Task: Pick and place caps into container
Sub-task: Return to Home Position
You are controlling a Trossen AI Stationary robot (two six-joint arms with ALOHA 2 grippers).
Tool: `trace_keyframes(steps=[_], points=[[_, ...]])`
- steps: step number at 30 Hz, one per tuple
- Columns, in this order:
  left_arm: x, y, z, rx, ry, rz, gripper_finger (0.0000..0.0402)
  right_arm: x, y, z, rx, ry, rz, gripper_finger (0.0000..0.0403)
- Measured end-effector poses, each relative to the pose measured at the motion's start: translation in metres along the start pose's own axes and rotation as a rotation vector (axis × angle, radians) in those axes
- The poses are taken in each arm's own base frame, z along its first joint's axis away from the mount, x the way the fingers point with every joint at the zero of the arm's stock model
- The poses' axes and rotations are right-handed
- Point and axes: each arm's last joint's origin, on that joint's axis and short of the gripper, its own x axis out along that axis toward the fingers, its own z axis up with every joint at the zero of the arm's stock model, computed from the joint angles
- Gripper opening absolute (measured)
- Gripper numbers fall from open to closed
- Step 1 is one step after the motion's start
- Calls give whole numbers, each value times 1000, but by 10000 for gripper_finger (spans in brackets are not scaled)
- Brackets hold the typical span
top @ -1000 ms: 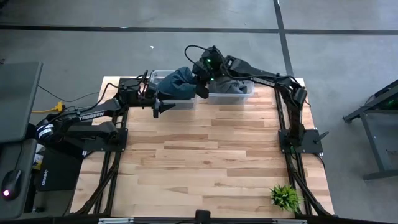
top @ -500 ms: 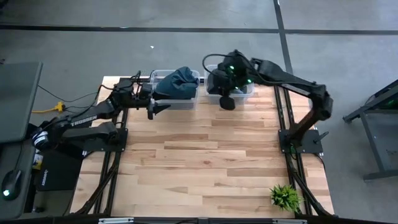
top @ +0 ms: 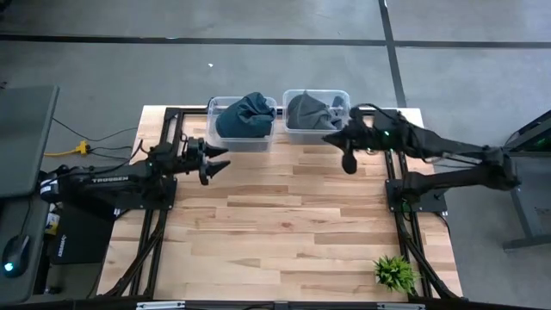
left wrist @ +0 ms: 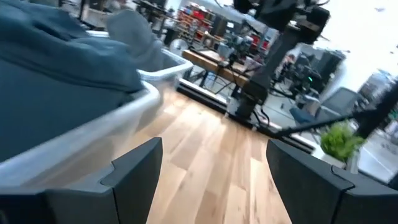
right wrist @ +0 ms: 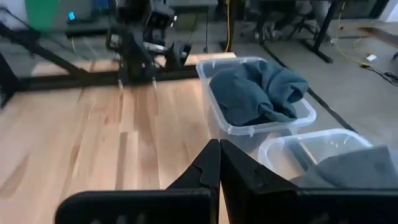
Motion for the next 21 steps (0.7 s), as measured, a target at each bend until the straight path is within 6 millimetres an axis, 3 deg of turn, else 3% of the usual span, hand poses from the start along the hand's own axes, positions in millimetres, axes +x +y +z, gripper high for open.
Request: trace_keyframes(steps=[10, 15, 21], points=[[0, -15, -8, 147, 46, -115, 286, -28, 19, -77, 100, -130, 79, 0], [-1, -14, -9, 196, 55, -111, 286, -37, 22, -93, 126, -170, 46, 0], [-2, -14, -8, 200, 39, -90, 286, -46, 26, -92, 98, -204, 66, 0]])
